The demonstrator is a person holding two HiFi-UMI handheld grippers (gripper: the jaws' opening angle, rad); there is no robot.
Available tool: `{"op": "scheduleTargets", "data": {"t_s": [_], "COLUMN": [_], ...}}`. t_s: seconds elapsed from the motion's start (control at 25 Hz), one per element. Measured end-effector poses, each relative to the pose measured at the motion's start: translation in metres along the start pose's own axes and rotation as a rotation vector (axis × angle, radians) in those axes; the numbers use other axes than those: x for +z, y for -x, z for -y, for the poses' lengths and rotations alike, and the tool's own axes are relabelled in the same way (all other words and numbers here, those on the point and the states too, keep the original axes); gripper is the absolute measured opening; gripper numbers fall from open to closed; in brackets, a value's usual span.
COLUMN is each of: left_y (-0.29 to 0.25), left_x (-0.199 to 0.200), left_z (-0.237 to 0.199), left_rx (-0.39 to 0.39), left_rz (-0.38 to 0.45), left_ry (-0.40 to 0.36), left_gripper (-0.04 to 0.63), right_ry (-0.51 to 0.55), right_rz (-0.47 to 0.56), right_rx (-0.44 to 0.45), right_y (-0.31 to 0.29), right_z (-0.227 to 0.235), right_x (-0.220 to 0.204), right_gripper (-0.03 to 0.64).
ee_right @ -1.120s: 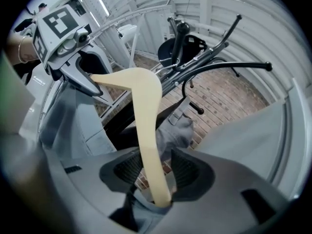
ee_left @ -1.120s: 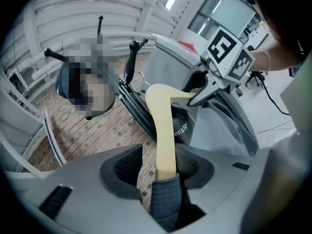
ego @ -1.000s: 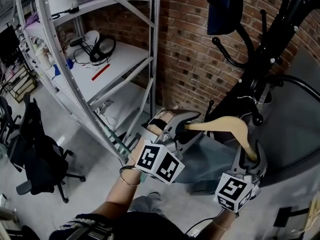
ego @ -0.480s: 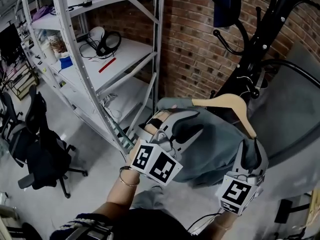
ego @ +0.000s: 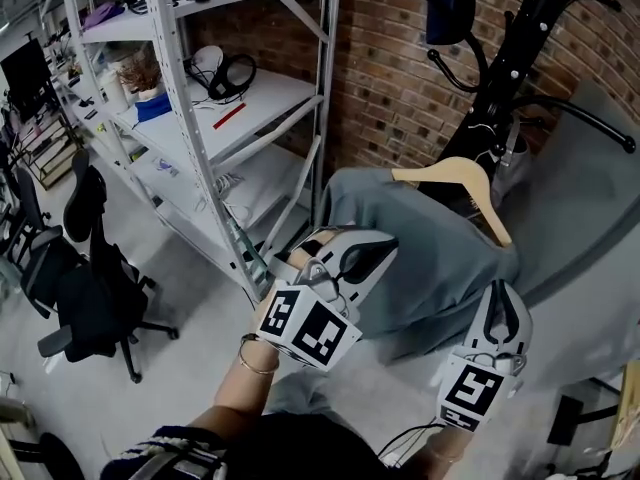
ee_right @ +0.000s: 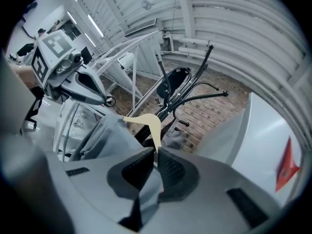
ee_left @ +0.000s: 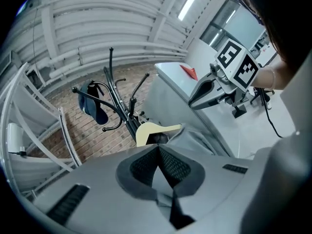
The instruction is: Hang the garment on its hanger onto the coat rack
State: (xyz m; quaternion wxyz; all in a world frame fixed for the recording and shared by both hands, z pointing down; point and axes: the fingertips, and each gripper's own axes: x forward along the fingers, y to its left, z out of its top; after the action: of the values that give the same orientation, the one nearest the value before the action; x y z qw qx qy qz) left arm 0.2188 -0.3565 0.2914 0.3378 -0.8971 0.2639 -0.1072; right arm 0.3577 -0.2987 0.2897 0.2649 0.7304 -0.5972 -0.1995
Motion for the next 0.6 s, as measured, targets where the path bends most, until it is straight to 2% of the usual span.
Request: {"op": "scheduleTargets", "data": {"t_s": [0.6], "left_y": [0.021], "left_x": [0.004], "left_z": [0.024], "left_rx": [-0.002], "left_rz": [-0.063], "left_ry": [0.002], "left_gripper": [0.003], "right_ry": [-0.012], "right_rz": [-0.025], "right_rx": [0.013], "right_y": [0.030], "right_z": [-0.002], "right_x": [-0.006], "right_gripper": [0.023]}}
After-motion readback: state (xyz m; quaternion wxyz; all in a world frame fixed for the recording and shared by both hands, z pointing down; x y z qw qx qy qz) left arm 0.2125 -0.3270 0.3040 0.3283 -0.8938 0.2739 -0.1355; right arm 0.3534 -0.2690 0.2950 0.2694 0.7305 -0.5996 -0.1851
